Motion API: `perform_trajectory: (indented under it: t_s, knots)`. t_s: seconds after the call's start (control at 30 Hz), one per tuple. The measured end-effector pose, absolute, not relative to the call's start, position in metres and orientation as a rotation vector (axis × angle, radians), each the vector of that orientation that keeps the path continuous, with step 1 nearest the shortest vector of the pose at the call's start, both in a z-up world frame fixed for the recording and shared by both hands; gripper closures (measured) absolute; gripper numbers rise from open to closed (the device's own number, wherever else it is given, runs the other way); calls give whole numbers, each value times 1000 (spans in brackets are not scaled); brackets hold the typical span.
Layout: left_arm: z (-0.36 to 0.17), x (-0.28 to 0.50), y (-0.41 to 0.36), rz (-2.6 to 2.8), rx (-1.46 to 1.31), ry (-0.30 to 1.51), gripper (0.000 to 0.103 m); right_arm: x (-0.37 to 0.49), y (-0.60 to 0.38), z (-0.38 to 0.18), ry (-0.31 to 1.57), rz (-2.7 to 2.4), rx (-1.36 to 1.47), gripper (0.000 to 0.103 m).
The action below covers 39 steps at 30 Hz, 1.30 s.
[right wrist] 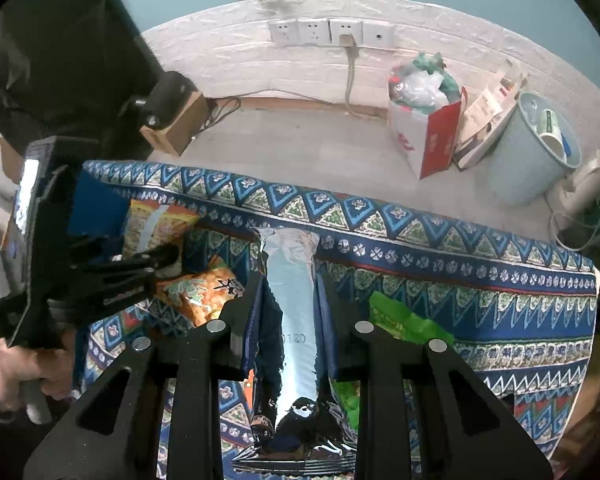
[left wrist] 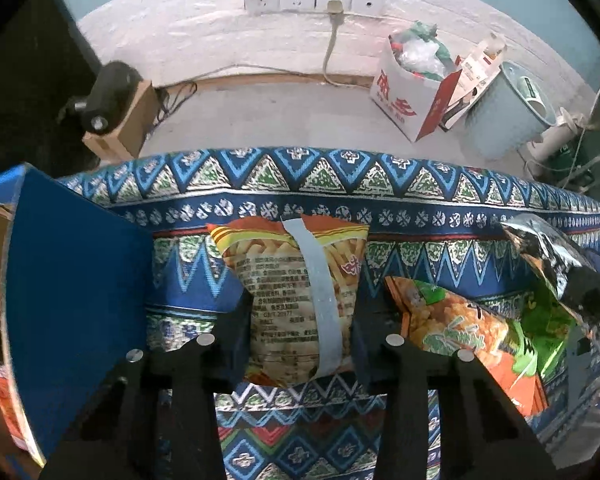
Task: Organize snacks
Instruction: 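Carry the peanut bag with left tool while right tool carries silver bag to box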
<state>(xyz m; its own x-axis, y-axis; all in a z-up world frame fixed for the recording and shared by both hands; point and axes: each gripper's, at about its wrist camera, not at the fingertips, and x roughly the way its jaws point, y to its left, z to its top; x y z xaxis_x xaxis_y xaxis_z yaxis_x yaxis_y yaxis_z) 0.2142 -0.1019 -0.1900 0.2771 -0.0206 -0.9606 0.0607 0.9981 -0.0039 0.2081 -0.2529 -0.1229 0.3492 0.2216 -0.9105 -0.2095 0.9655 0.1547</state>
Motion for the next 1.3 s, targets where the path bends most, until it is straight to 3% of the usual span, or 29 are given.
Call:
perform_trajectory:
  t_s: [0.9, 1.3]
  knots:
    - [-65, 133, -58, -24, 93, 1018, 63, 185, -198, -58, 1023, 372, -45, 78]
    - [-47, 102, -7, 29, 62, 967, 63, 175, -140, -34, 984, 446, -55, 78]
